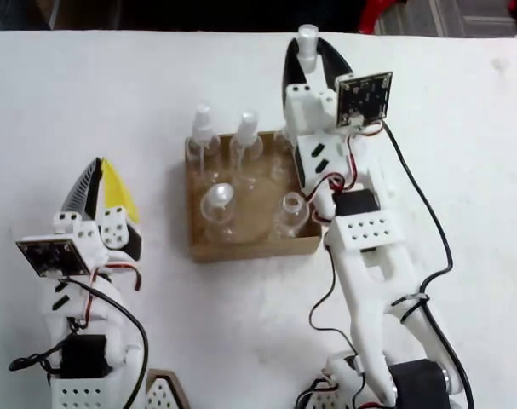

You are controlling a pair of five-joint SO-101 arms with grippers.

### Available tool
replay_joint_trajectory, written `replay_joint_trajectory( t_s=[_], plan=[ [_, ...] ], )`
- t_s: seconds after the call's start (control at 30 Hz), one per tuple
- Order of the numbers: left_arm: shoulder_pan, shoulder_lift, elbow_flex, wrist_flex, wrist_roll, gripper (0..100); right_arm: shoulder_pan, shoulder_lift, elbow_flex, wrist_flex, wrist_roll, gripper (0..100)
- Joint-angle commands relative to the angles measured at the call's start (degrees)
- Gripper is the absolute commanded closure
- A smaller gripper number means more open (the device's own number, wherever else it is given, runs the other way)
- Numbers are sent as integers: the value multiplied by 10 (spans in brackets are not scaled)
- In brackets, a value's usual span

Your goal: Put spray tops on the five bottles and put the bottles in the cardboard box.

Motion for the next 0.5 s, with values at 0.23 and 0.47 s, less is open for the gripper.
replay_joint_trajectory(
  t_s=[0.23, 0.47],
  plan=[
    [7, 0, -3, -15, -7, 972, 6, -2, 52, -15, -4, 982],
    [7, 0, -3, -15, -7, 972, 6, -1, 95, -68, -4, 982]
  ],
)
